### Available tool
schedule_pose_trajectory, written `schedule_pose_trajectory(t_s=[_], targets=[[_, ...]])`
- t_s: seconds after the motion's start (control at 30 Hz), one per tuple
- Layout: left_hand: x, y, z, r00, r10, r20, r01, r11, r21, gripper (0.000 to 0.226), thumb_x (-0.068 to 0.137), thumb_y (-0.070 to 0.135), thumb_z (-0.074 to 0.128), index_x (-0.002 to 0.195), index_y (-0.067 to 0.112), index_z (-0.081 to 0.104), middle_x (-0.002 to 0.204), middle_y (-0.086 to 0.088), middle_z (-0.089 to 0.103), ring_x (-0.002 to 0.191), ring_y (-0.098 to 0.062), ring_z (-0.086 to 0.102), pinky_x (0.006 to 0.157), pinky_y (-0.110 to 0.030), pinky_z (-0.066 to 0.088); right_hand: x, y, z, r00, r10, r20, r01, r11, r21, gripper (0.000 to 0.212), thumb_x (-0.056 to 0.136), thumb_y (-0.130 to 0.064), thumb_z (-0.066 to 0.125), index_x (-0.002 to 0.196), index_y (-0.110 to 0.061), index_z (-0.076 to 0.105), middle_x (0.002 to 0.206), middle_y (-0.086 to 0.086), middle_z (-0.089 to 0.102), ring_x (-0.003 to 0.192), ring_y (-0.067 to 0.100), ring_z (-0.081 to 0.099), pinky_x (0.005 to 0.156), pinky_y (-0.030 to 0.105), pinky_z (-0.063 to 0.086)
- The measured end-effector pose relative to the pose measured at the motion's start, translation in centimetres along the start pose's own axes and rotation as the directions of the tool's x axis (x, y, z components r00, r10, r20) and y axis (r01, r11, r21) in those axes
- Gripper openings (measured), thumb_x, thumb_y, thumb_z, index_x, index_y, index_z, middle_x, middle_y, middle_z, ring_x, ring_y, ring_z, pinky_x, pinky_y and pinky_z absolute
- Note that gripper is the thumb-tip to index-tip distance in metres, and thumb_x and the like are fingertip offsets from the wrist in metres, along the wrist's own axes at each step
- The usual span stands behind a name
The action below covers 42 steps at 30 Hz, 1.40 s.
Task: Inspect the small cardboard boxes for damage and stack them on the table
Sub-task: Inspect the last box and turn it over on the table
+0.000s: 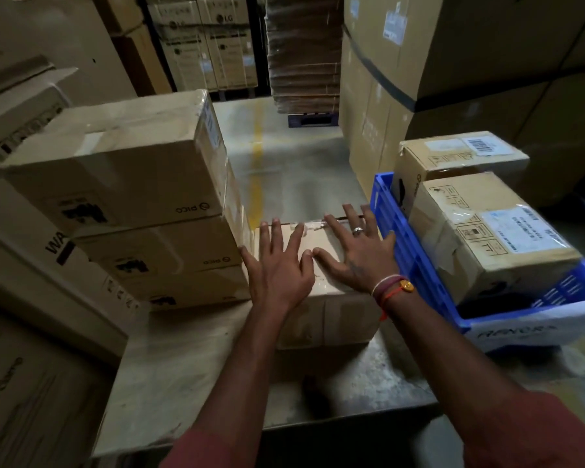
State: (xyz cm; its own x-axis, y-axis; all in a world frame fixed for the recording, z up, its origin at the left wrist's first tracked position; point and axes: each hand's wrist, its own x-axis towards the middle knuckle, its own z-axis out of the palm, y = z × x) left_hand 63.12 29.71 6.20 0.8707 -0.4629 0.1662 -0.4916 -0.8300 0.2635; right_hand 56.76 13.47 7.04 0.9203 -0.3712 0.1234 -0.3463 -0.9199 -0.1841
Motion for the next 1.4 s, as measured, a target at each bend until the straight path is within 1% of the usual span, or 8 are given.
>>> schedule_pose_trajectory(t_s=[0.13,0.37,0.47,0.73,0.97,1.1,1.2,1.4], targets=[[-4.0,0.3,-1.0,0.98,-0.168,-0.104,0.149,0.973,-0.175,0.083,0.091,0.065,0.044,0.161,0.037,0.009,0.169,0.004,-0.018,0.157,-0.025,-0.011,0.112,-0.064,0.029,-3.2,-0.5,-0.2,0.999,0.01,-0.047,-0.008,0.999,0.052,0.086,0.086,-0.09,0.023,0.16,-0.045,0.015,0.17,0.001,0.019,0.158,0.034,0.003,0.106,0.069,0.039],[-11.2,0.8,-2.3,0.933,-0.344,-0.107,0.261,0.851,-0.456,0.102,0.08,0.065,0.068,0.157,0.043,0.006,0.169,0.011,0.006,0.144,-0.027,0.039,0.096,-0.054,0.046,-11.4,-0.9,-0.1,0.97,0.002,-0.245,0.036,0.988,0.151,0.08,0.088,-0.077,0.049,0.156,-0.039,0.033,0.164,-0.001,0.032,0.157,0.03,0.01,0.106,0.061,0.046],[-13.9,0.4,-2.3,0.928,-0.346,-0.139,0.228,0.821,-0.523,0.104,0.074,0.062,0.076,0.155,0.047,0.012,0.161,0.011,0.024,0.14,-0.025,0.044,0.097,-0.052,0.049,-14.4,-0.8,0.1,0.94,-0.033,-0.339,0.116,0.966,0.229,0.074,0.087,-0.06,0.063,0.154,-0.034,0.043,0.16,0.001,0.038,0.156,0.03,0.015,0.113,0.06,0.039],[-17.9,-2.8,-1.7,0.977,-0.177,-0.121,0.09,0.849,-0.521,0.087,0.057,0.056,0.091,0.129,0.05,0.043,0.141,0.015,0.029,0.122,-0.013,0.051,0.091,-0.031,0.049,-19.7,-0.2,2.4,0.87,-0.094,-0.484,0.235,0.942,0.24,0.075,0.081,-0.044,0.08,0.149,-0.023,0.053,0.152,0.009,0.046,0.149,0.036,0.028,0.122,0.049,0.028],[-22.5,-5.5,5.1,0.975,-0.099,-0.199,-0.042,0.799,-0.601,0.09,0.044,0.031,0.102,0.116,0.03,0.049,0.144,0.007,0.031,0.13,-0.008,0.042,0.108,-0.013,0.037,-25.5,1.0,8.9,0.897,-0.165,-0.411,0.287,0.923,0.255,0.068,0.084,-0.032,0.07,0.148,-0.028,0.05,0.151,0.01,0.045,0.149,0.036,0.032,0.116,0.054,0.036],[-21.4,-6.4,7.9,0.983,-0.125,-0.137,0.021,0.81,-0.587,0.068,0.062,0.021,0.096,0.111,0.028,0.05,0.148,0.016,0.028,0.133,-0.013,0.046,0.103,-0.037,0.05,-24.6,2.1,11.8,0.954,-0.22,-0.201,0.275,0.912,0.304,0.083,0.079,-0.029,0.074,0.155,-0.032,0.041,0.165,0.005,0.03,0.153,0.033,0.025,0.11,0.06,0.041],[-20.5,-6.4,9.4,0.991,-0.096,-0.09,0.028,0.821,-0.57,0.055,0.074,0.018,0.088,0.114,0.032,0.053,0.151,0.02,0.025,0.132,-0.017,0.049,0.098,-0.03,0.049,-23.2,2.5,12.5,0.966,-0.255,-0.044,0.256,0.917,0.307,0.084,0.086,-0.046,0.069,0.159,-0.038,0.029,0.171,-0.002,0.017,0.158,0.027,0.013,0.112,0.06,0.039],[-17.2,-7.4,8.1,0.988,-0.147,-0.043,0.104,0.846,-0.524,0.058,0.082,0.055,0.074,0.131,0.034,0.051,0.15,0.012,0.034,0.134,-0.012,0.044,0.098,-0.031,0.045,-18.7,2.9,12.4,0.983,-0.166,0.076,0.144,0.962,0.23,0.063,0.098,-0.068,0.039,0.157,-0.05,0.028,0.171,-0.015,0.008,0.158,0.009,0.002,0.114,0.079,0.001]])
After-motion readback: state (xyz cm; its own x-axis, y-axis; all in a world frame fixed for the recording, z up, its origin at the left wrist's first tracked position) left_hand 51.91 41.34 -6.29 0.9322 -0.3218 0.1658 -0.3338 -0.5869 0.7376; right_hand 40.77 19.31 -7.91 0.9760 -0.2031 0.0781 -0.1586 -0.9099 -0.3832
